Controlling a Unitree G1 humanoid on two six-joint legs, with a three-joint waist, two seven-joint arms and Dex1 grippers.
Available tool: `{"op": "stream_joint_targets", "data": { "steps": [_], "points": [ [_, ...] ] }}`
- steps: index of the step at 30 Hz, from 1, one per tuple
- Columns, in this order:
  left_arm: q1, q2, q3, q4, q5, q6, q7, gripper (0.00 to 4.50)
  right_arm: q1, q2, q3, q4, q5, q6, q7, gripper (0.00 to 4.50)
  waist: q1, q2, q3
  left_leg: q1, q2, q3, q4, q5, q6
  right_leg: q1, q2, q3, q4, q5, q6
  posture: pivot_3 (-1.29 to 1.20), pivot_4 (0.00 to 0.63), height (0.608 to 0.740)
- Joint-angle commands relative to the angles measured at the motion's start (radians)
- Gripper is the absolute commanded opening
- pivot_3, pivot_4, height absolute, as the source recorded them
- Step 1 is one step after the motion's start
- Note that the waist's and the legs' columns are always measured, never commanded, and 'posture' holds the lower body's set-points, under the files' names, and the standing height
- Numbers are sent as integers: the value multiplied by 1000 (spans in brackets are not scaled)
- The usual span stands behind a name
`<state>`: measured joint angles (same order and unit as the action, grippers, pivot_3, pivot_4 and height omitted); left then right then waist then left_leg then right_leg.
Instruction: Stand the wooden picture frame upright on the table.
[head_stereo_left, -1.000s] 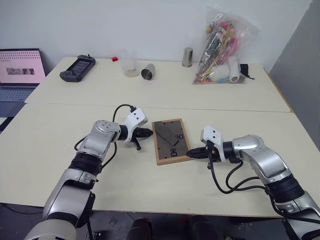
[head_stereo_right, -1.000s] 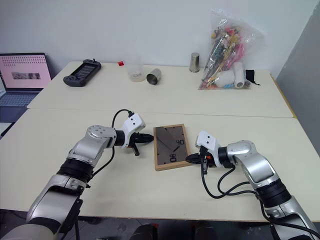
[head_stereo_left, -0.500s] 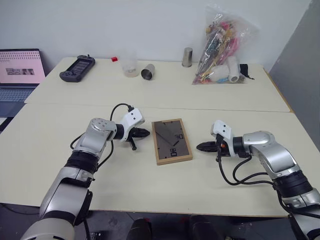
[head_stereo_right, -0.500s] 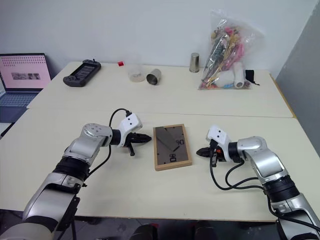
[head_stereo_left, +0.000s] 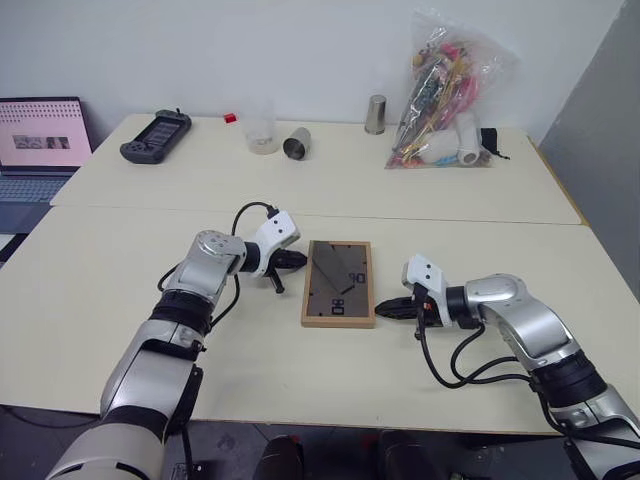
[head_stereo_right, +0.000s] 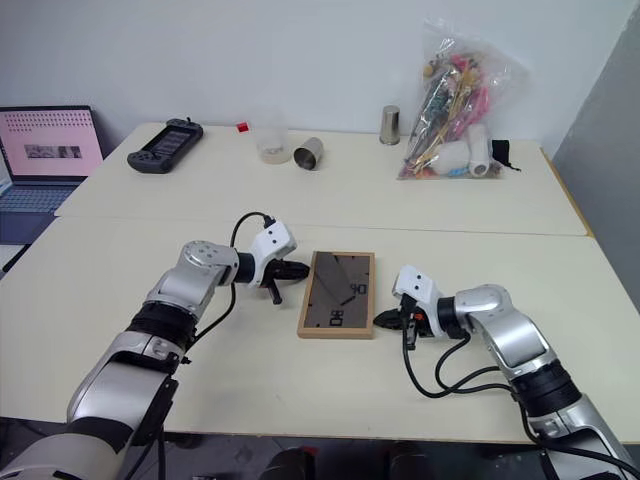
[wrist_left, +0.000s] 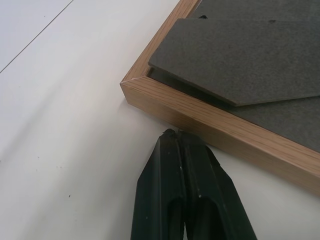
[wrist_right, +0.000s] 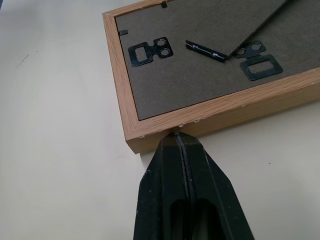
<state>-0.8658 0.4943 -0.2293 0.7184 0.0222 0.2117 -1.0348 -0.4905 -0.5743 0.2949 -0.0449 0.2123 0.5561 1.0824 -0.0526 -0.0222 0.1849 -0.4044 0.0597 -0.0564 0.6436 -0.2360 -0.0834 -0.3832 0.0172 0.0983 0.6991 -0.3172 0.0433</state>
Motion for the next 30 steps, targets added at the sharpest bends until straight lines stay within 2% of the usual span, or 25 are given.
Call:
{"op": "stream_joint_targets", "data": {
  "steps": [1, 3, 6, 9, 13, 16, 18, 22, 26, 28, 30],
  "points": [
    [-27, -6, 10, -8, 8, -20, 4, 40, -21, 7, -7, -27, 8, -6, -2, 0, 0, 0, 0, 0, 0, 0, 0, 0, 0, 0, 0, 0, 0, 0, 0, 0, 150, 740],
    [-20, 7, 15, -21, 6, -16, 0, 40, -24, 3, -11, -13, 0, -14, -5, 0, -1, 0, 0, 0, 0, 0, 0, 0, 0, 0, 0, 0, 0, 0, 0, 0, 150, 740],
    [23, 76, 57, -93, -42, 34, -65, 40, -47, -22, -37, 41, -25, -51, -18, 0, -2, 0, 0, -1, 0, 0, 0, 0, 0, -1, 0, 0, 0, 0, 0, 0, 150, 740],
    [57, 149, 102, -129, -115, 135, -170, 470, -85, -35, -59, 115, -49, -94, -43, 0, -9, 0, 0, -1, 0, 0, 0, 0, 0, -1, 0, 0, 0, 0, 0, 0, 150, 740],
    [63, 195, 136, -147, -207, 343, -272, 1346, -114, -32, -66, 172, -64, -128, -51, 0, -11, 0, 0, -1, 1, 0, -1, 0, 0, -2, 1, 0, 0, 0, 0, 0, 150, 740],
    [20, 222, 175, -109, -329, 729, -348, 2075, -129, -21, -67, 195, -73, -142, -54, 0, -6, 0, 0, -2, 0, 0, -1, 0, 0, -2, 1, -1, 0, 0, 0, 0, 150, 740],
    [-11, 222, 192, -63, -370, 883, -342, 2495, -133, -16, -65, 206, -78, -150, -52, 0, -6, 0, 0, -4, 0, -1, 0, 0, 0, -3, 1, -1, 1, 0, 0, 0, 150, 740],
    [-54, 205, 204, -21, -415, 1051, -314, 3328, -126, -12, -62, 207, -81, -155, -56, 0, -7, 0, 0, -4, 0, -2, 0, 0, 0, -4, 1, -2, 1, 0, 0, 0, 150, 740],
    [-52, 192, 185, -48, -455, 1137, -307, 4153, -109, -10, -59, 190, -79, -146, -58, 0, -7, 1, 0, -4, 1, -2, 0, 0, 0, -4, 1, -2, 1, 0, 0, 0, 150, 740],
    [-44, 184, 181, -63, -473, 1167, -298, 4480, -99, -11, -57, 183, -80, -146, -60, 0, -7, 0, 0, -4, 1, -2, 0, 0, 0, -4, 1, -2, 1, 0, 0, 0, 150, 740],
    [-22, 173, 149, -88, -476, 1178, -288, 4494, -92, -6, -54, 174, -82, -140, -65, 0, -7, 0, 0, -4, 1, -2, 0, 0, 0, -4, 0, -2, 1, 0, 0, 0, 150, 740]
  ]
}}
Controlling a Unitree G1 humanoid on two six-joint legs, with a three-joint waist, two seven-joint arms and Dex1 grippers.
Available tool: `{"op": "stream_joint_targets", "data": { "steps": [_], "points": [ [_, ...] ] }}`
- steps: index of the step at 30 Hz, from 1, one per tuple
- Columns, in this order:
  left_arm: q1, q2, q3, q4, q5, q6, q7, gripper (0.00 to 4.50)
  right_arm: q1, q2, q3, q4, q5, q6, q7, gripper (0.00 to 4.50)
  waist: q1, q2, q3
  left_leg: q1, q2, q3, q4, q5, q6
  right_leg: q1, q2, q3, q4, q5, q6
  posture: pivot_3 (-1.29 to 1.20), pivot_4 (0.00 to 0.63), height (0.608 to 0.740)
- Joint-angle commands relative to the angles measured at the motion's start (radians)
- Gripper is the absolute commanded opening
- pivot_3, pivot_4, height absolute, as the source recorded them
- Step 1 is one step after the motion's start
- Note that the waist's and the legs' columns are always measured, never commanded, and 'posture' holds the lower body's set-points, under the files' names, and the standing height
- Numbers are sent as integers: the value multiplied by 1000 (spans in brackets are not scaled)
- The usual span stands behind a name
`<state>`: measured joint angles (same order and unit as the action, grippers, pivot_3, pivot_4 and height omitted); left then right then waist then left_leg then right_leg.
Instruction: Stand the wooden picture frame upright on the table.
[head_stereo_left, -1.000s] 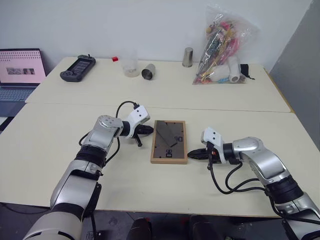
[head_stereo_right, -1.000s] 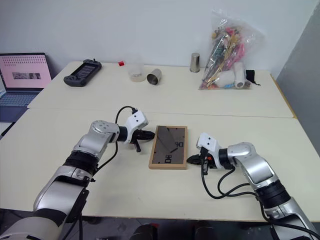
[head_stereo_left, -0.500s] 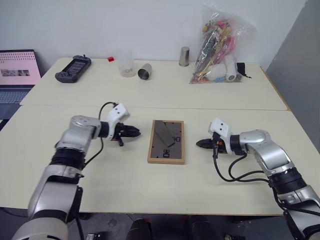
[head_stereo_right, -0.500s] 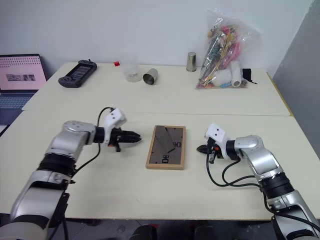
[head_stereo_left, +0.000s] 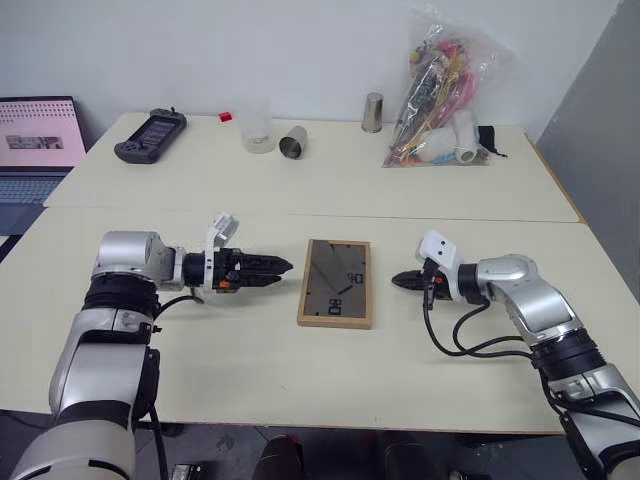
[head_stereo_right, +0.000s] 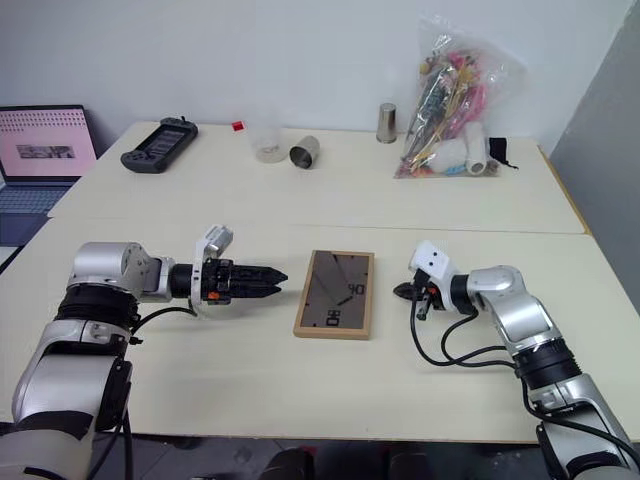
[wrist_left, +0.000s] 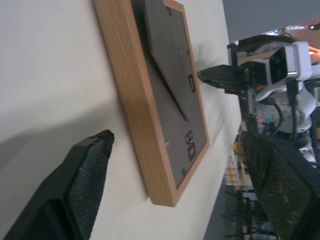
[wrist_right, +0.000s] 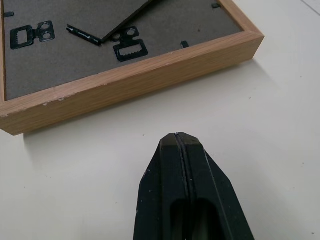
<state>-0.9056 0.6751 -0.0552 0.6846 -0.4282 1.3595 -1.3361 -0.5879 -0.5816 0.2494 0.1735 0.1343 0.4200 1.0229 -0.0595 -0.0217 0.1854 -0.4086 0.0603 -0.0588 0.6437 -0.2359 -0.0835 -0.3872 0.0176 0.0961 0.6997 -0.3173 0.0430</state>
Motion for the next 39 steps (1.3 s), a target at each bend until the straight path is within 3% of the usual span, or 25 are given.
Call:
{"op": "stream_joint_targets", "data": {
  "steps": [1, 9, 20, 26, 27, 30, 39],
  "points": [
    [25, -12, -36, -59, -25, 33, 21, 4494, 7, 4, -7, -47, -4, -2, -8, 0, 0, 0, 0, 0, 0, 0, 0, 0, 0, 0, 0, 0, 0, 0, 0, 0, 150, 740],
    [56, -68, -108, -80, -60, 101, 52, 4494, 15, 86, 37, -75, -14, 23, -47, 0, 0, 0, 0, 0, 0, 0, 1, 0, 0, 0, 0, 0, 1, 0, 0, 0, 150, 740],
    [69, -127, -93, -106, -68, 38, 130, 4494, -33, 186, 73, -51, -40, 32, -63, 0, 9, 0, 0, 1, -1, 0, 1, 0, 0, 2, -1, 0, 2, 0, 0, 0, 150, 740],
    [105, -131, -61, -174, -95, 30, 154, 4494, -31, 183, 77, -32, -49, 12, -59, 0, 15, 0, 0, 1, -2, 0, 2, 0, 0, 2, -2, 0, 2, 0, 0, 0, 150, 740],
    [110, -130, -51, -178, -99, 24, 157, 4140, -29, 179, 76, -29, -50, 9, -59, 0, 16, 0, 0, 1, -2, 0, 2, 0, 0, 2, -2, 0, 2, 0, 0, 0, 150, 740],
    [128, -114, -35, -211, -118, 33, 153, 3708, -14, 161, 70, -31, -50, 2, -58, 0, 16, 0, 0, 1, -2, 0, 1, 0, 0, 2, -2, 0, 2, 0, 0, 0, 150, 740],
    [153, -58, -1, -268, -178, 89, 151, 1801, 58, 80, 46, -60, -46, -13, -61, 0, 7, 0, 0, 1, -1, 0, 1, 0, 0, 1, -1, 0, 2, 0, 0, 0, 150, 740]
  ]
}}
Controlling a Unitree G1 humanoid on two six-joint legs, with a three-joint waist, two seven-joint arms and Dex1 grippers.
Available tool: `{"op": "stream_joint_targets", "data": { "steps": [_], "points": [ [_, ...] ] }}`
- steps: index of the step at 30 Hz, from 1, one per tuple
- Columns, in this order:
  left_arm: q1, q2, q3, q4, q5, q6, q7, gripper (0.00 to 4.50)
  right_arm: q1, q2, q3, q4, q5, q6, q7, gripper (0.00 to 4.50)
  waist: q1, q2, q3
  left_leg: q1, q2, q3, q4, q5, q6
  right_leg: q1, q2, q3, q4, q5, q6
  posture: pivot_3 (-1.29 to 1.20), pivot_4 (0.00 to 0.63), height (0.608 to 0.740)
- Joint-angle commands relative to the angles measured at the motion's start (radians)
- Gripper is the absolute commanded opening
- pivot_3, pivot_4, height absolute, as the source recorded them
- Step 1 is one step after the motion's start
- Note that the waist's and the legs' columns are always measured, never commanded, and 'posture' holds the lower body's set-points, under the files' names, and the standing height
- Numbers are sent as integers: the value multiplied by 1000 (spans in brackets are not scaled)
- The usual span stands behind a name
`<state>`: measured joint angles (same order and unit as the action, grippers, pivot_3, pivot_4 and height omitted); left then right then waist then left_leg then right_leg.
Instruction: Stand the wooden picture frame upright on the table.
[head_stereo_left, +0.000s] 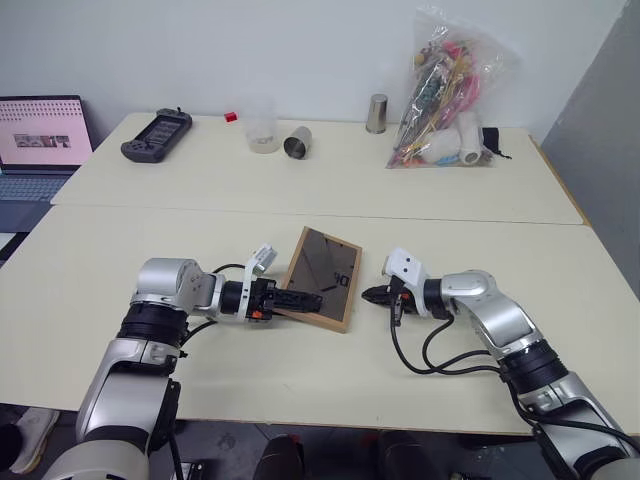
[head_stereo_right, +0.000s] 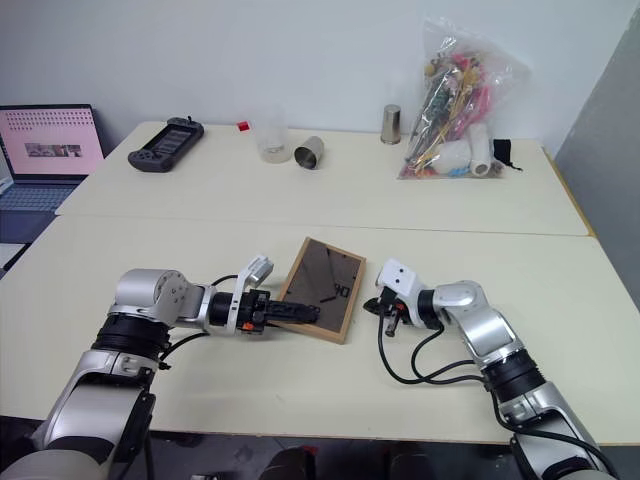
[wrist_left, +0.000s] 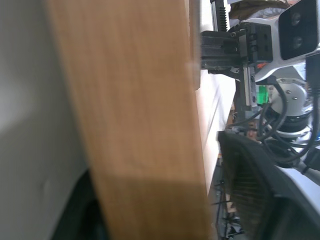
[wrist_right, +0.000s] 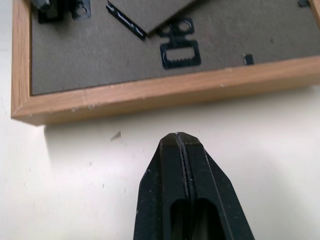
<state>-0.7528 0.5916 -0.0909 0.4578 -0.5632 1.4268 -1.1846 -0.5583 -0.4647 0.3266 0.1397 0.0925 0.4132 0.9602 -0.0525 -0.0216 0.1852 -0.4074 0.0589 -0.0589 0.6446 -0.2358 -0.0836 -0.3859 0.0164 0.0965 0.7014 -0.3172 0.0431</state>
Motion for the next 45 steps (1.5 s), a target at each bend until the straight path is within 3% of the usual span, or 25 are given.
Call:
{"op": "stream_joint_targets", "data": {
  "steps": [1, 3, 9, 12, 16, 20, 30, 40, 45],
  "points": [
    [4, 28, 41, -55, -55, 31, 2, 1647, 38, -49, -38, -33, -2, -6, 3, 0, 0, 0, 0, 0, 0, 0, 0, 0, 0, 0, 0, 0, 0, 0, 0, 0, 150, 740],
    [9, 21, 66, -84, -80, 49, 19, 1326, 53, -72, -56, -46, 2, -5, 3, 0, 1, 0, 0, 0, 0, 0, 0, 0, 0, 0, 0, 0, 0, 0, 0, 0, 150, 740],
    [-3, -51, 194, -136, -110, 28, 138, 1305, -42, -81, -175, -86, 86, 110, -32, 0, 1, 0, 0, 0, 0, 0, 0, 0, 0, 0, 0, 0, 0, 0, 0, 0, 150, 740],
    [21, -98, 238, -292, -149, -6, 184, 1305, -172, -81, -248, -157, 219, 272, 20, 485, -5, 1, 3, 0, 0, 0, 0, 0, 0, 0, 0, 0, 0, 0, 0, 0, 150, 740],
    [58, -163, 274, -385, -167, -31, 266, 1305, -278, -36, -288, -159, 314, 397, -11, 1504, -4, 2, 3, -3, 1, 0, -1, 0, -1, -3, 0, 0, -1, 0, 0, 0, 150, 740],
    [81, -184, 267, -429, -173, -72, 303, 1305, -307, -8, -271, -134, 311, 391, -27, 2516, -4, 1, 3, -3, 1, 1, -1, 0, 0, -2, 0, 0, -3, 0, 0, 0, 150, 740],
    [91, -186, 283, -449, -211, -70, 358, 1305, -356, 22, -221, -48, 293, 352, -13, 4491, -4, 2, 3, -4, 1, 1, -1, 0, 0, -3, -1, 0, -3, 0, 0, 0, 150, 740],
    [95, -172, 266, -448, -216, -90, 369, 1305, -369, 107, -166, -121, 335, 378, 18, 4491, -4, 2, 3, -4, 1, 1, -1, 0, 0, -3, -1, 0, -3, 0, 0, 0, 150, 740],
    [93, -161, 268, -434, -217, -100, 370, 1305, -336, 76, -186, -238, 426, 468, 79, 4491, -3, 2, 3, -5, 1, 0, -1, 0, 0, -3, -1, -1, -3, 0, 0, 0, 150, 740]
  ]
}}
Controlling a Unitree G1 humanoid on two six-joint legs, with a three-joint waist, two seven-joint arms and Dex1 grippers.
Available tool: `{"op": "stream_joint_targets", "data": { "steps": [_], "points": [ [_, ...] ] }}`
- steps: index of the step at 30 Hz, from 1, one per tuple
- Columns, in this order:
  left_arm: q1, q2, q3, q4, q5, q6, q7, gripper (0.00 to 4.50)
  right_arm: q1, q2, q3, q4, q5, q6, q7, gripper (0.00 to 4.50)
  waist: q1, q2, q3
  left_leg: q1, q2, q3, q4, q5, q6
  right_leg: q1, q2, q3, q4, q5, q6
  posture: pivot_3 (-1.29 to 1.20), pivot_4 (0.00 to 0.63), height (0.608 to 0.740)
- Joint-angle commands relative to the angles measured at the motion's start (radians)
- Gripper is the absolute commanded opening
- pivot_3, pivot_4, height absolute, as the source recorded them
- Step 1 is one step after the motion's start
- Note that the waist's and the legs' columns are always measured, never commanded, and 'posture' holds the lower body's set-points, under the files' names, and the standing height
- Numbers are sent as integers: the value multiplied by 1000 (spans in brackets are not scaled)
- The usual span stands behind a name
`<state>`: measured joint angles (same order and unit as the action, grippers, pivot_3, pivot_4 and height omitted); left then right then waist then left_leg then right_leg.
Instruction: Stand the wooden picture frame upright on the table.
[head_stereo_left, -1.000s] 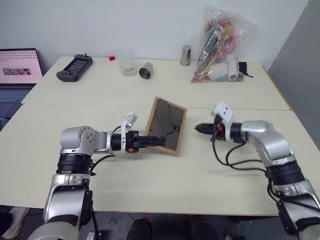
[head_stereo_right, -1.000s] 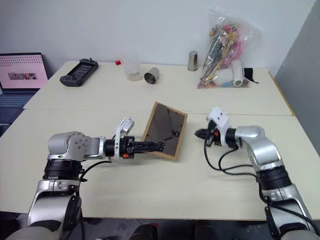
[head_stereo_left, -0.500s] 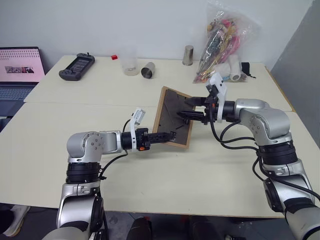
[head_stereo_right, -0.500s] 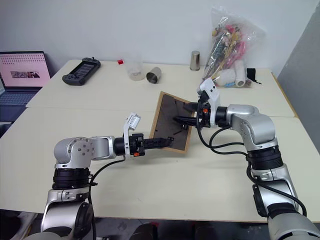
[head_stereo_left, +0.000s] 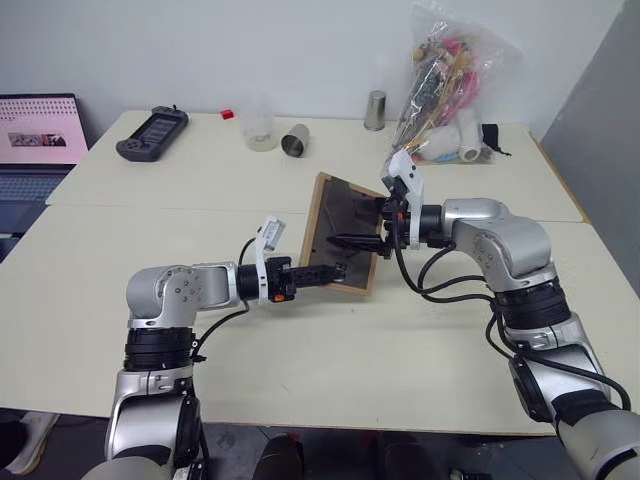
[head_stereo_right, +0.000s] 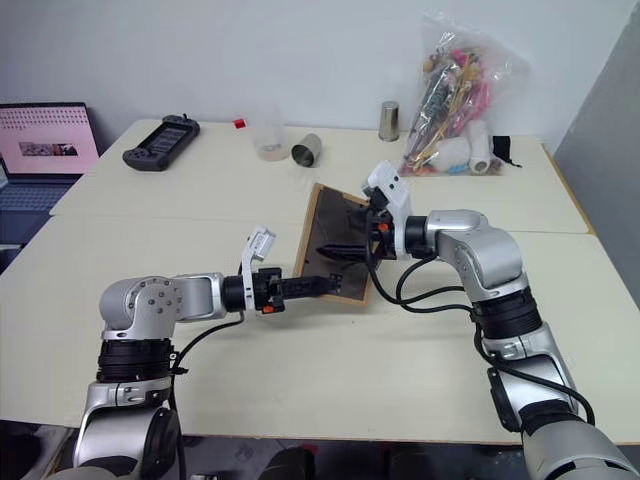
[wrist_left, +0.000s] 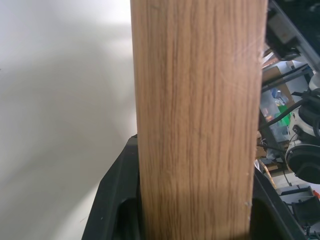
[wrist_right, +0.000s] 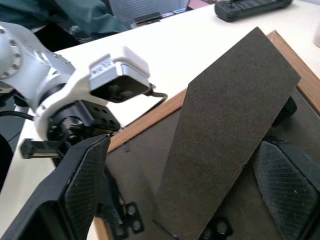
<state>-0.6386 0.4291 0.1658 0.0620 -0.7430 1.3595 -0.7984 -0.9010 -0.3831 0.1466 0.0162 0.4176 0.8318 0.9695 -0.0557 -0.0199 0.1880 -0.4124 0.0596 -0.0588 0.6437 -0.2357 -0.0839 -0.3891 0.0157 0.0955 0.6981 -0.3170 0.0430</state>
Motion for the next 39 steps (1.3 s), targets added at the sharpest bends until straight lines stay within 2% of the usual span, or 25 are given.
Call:
{"op": "stream_joint_targets", "data": {
  "steps": [1, 15, 20, 25, 26, 28, 29, 31, 34, 36, 39],
  "points": [
    [-20, 4, 11, -37, -38, -34, -16, 1305, 12, -17, -14, -129, 118, 67, 76, 4491, 1, 0, 0, 0, 0, 0, 0, 0, 0, 0, 0, 0, 0, 0, 0, 0, 150, 740],
    [-1, 22, 4, -50, -78, -7, -12, 1305, 98, -187, -115, -220, 236, 177, 78, 4491, 1, 0, 0, -1, 0, 0, 0, 0, 0, 0, 0, 0, -1, 0, 0, 0, 150, 740],
    [-21, 21, 25, -29, -106, 26, -8, 1305, 174, -308, -101, -150, 120, 33, 90, 4491, 3, 0, 0, -1, -1, 0, 0, 0, 0, 0, 0, 0, -1, 0, 0, 0, 150, 740],
    [-54, -2, 102, -5, -173, 149, 31, 1305, 259, -360, -52, -24, -69, -363, 135, 4491, 1, -1, 0, -1, -1, 0, 1, 0, 0, 0, 0, 0, -2, 0, 1, 0, 150, 740],
    [-59, -3, 120, 0, -186, 177, 39, 1305, 277, -358, -49, 2, -104, -473, 144, 4491, 0, -1, 0, -1, -1, 0, 0, 0, 0, 0, 0, 1, -1, 0, 1, 0, 150, 740],
    [-73, -2, 164, 24, -218, 238, 59, 1305, 290, -327, -42, 99, -228, -800, 73, 4491, -2, -1, 1, -1, 0, 0, 0, 0, 0, 0, 0, 0, -2, 0, 1, 0, 150, 740],
    [-75, 11, 167, 47, -259, 250, 74, 1305, 282, -313, -30, 167, -319, -1001, -5, 4491, -5, -1, 1, -1, 0, 1, 0, 0, 0, 0, 0, 1, -2, 0, 1, 0, 150, 740],
    [-72, 34, 160, 76, -336, 255, 106, 1305, 261, -294, -15, 276, -447, -1283, -116, 4491, -9, -1, 1, -1, 0, 2, 0, 0, 0, 0, 0, 2, -1, 0, 1, 0, 150, 740],
    [-75, 53, 144, 130, -502, 255, 199, 1305, 190, -270, -1, 432, -716, -1684, -415, 4491, -12, 0, 1, 0, 0, 2, 1, 0, 0, -1, 0, 2, 0, 0, 1, 0, 150, 740],
    [-72, 52, 134, 145, -593, 255, 270, 1305, 149, -248, 2, 490, -847, -1835, -567, 4491, -10, -1, 1, 0, 0, 1, 1, 0, 0, -1, 0, 1, 0, 0, 0, 0, 150, 740],
    [-67, 39, 136, 160, -706, 255, 379, 1305, 100, -230, 30, 542, -1028, -1942, -752, 4491, -8, -1, 1, 0, 0, 1, 1, 3, -5, -1, 0, 2, 1, 0, 0, 0, 150, 740]
  ]
}}
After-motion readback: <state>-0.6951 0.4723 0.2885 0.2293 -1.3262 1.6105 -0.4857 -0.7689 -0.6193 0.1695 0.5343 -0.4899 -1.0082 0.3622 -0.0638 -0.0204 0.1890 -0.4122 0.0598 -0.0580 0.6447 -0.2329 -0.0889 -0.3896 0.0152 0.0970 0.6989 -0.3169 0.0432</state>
